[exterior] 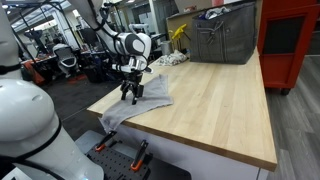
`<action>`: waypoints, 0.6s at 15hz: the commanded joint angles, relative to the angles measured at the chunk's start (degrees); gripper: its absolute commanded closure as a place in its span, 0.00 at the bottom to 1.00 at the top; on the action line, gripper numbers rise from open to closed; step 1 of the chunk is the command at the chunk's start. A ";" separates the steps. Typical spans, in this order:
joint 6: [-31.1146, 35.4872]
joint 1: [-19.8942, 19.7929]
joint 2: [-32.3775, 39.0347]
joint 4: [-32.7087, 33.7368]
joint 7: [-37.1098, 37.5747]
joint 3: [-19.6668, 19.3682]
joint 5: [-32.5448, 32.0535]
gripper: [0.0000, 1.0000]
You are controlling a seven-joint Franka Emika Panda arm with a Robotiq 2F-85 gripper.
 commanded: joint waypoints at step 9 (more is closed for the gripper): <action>0.63 -2.27 -1.19 3.24 -2.56 -3.77 -9.30 0.00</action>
